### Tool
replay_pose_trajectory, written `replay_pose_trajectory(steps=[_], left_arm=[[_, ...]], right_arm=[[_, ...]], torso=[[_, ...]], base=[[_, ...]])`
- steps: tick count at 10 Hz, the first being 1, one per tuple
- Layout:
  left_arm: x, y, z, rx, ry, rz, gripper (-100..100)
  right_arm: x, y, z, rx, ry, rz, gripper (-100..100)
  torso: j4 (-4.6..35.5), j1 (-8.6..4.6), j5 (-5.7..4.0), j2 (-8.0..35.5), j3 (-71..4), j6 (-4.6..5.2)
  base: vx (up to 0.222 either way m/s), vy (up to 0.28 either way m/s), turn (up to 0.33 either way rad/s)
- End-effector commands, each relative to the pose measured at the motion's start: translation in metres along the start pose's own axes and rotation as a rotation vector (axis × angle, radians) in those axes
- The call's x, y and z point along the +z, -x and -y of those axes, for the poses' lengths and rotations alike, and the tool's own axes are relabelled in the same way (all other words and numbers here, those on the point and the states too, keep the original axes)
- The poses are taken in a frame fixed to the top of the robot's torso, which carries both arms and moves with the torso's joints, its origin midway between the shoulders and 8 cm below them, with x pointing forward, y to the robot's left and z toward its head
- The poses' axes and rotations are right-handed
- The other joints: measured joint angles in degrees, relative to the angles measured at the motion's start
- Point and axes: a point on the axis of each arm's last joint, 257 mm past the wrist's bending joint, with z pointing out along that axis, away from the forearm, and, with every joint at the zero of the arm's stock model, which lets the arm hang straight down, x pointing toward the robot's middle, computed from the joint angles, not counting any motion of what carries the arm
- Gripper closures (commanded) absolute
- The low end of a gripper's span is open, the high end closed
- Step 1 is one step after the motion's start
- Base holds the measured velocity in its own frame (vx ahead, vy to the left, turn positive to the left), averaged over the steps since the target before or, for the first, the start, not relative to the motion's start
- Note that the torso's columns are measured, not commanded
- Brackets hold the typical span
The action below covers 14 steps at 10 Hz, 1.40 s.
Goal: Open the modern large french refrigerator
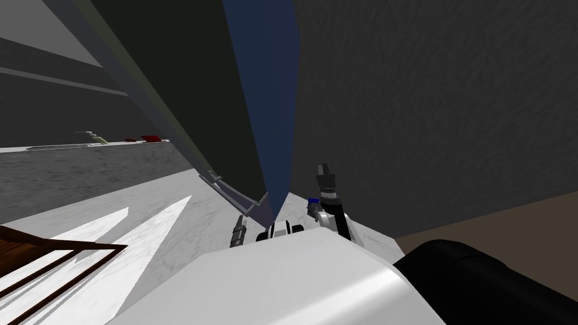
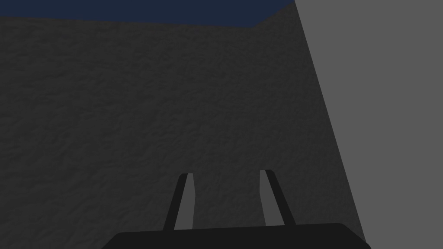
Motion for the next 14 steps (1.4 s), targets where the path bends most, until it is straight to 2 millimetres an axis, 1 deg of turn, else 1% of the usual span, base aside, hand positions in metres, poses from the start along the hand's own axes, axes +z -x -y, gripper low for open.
replay_pose_trajectory(steps=[1, 2, 3, 4, 7, 9, 10, 11, 14], left_arm=[[-0.005, -0.025, -0.001, -0.055, 0.008, 0.013, -100], [-0.005, -0.018, 0.001, -0.042, 0.002, 0.011, -100], [0.003, -0.017, 0.000, -0.048, 0.005, 0.005, -100], [0.003, -0.017, 0.000, -0.048, 0.005, 0.005, -100], [0.026, -0.009, -0.002, -0.054, 0.003, -0.007, -100], [0.027, -0.009, -0.003, -0.054, 0.006, -0.008, -100], [0.035, -0.006, -0.003, -0.054, 0.006, -0.011, -100], [0.035, -0.006, -0.003, -0.054, 0.006, -0.011, -100], [0.062, 0.006, 0.000, -0.051, -0.001, -0.014, -100]], right_arm=[[0.000, 0.000, 0.000, 0.000, 0.000, 0.000, 0], [0.000, 0.000, 0.000, 0.000, 0.000, 0.000, 0], [0.000, 0.000, 0.000, 0.000, 0.000, 0.000, 0], [0.000, 0.000, 0.000, 0.000, 0.000, 0.000, 0], [0.000, 0.000, 0.000, 0.000, 0.000, 0.000, 0], [0.000, 0.000, 0.000, 0.000, 0.000, 0.000, 0], [0.000, 0.000, 0.000, 0.000, 0.000, 0.000, 0], [0.000, 0.000, 0.000, 0.000, 0.000, 0.000, 0], [0.000, 0.000, 0.000, 0.000, 0.000, 0.000, 0]], torso=[[-0.01, -0.11, -0.04, -0.02, -0.02, 0.00], [-0.01, -0.14, -0.06, -0.01, -0.02, -0.01], [0.00, -0.07, -0.04, 0.00, 0.00, 0.00], [0.01, -0.09, -0.03, 0.04, 0.02, 0.00], [0.00, -0.13, -0.04, 0.02, 0.01, 0.00], [0.00, -0.09, -0.03, -0.02, -0.01, 0.00], [-0.03, -0.02, -0.02, -0.09, -0.06, -0.01], [-0.02, -0.05, -0.02, -0.07, -0.05, -0.01], [-0.02, -0.10, -0.03, -0.04, -0.02, 0.00]], base=[[0.011, -0.019, 0.004], [0.001, -0.006, 0.010], [-0.015, -0.016, 0.017], [-0.017, -0.024, 0.011], [-0.033, -0.039, 0.023], [-0.021, -0.029, 0.002], [-0.011, -0.022, 0.015], [-0.011, -0.018, 0.011], [-0.030, -0.039, 0.022]])
